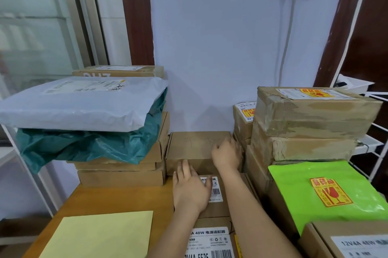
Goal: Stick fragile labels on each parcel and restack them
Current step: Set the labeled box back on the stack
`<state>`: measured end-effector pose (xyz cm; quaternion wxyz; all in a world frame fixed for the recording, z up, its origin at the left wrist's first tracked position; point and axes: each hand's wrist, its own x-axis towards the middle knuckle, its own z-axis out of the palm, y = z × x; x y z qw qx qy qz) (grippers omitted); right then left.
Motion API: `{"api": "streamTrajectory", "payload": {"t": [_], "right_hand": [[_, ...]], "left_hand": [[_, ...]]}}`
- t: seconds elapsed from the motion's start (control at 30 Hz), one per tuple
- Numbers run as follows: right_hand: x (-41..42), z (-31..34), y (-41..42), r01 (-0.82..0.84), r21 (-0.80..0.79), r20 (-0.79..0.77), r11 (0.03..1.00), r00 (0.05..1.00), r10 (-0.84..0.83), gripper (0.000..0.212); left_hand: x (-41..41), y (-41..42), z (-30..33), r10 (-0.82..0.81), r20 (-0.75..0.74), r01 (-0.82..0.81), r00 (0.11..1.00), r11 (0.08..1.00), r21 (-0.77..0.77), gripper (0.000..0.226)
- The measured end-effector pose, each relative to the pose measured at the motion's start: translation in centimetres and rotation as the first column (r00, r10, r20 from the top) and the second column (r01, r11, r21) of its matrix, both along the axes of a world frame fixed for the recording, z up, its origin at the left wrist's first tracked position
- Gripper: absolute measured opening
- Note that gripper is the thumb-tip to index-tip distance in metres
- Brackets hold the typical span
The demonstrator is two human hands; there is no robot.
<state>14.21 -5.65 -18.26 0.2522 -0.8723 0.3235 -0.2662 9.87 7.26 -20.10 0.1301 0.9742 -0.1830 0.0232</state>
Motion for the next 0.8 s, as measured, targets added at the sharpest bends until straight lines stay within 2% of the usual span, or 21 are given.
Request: {"api": "streamTrajectory", "payload": {"t": [0.13, 0.27, 0.4, 0.7, 0.8], "right_hand": [[-2.0, -1.4, 1.3, -0.011, -0.07, 0.011, 0.998, 1.0, 0.012, 0.034], [-3.6, -0.8, 2.2, 0.063, 0.014, 0.059, 0.998, 0.996, -0.064, 0.028], [-4.0, -1.6, 3.1, -0.027, 0.146, 0.05, 0.989, 0.999, 0.02, 0.021], [-4.0, -1.3, 3.8, 0.011, 0.136, -0.045, 0.991, 0.999, -0.005, 0.028], [-4.2, -0.9, 4.2, 0.02, 0.149, -0.014, 0.989, 1.0, -0.019, 0.043]], "left_hand": [[0.0, 0.1, 0.0, -0.001, 0.004, 0.001, 1.0, 1.0, -0.018, 0.075], [0.0, 0.1, 0.0, -0.014, 0.013, 0.014, 1.0, 1.0, -0.022, 0.077], [-0.2, 0.0, 0.1, -0.024, 0.027, 0.026, 0.999, 0.998, -0.05, 0.079], [0.1, 0.0, 0.0, -0.013, 0.033, 0.016, 0.999, 0.997, -0.075, 0.08], [0.0, -0.1, 0.1, -0.001, 0.037, 0.003, 0.999, 0.998, -0.06, 0.077]]}}
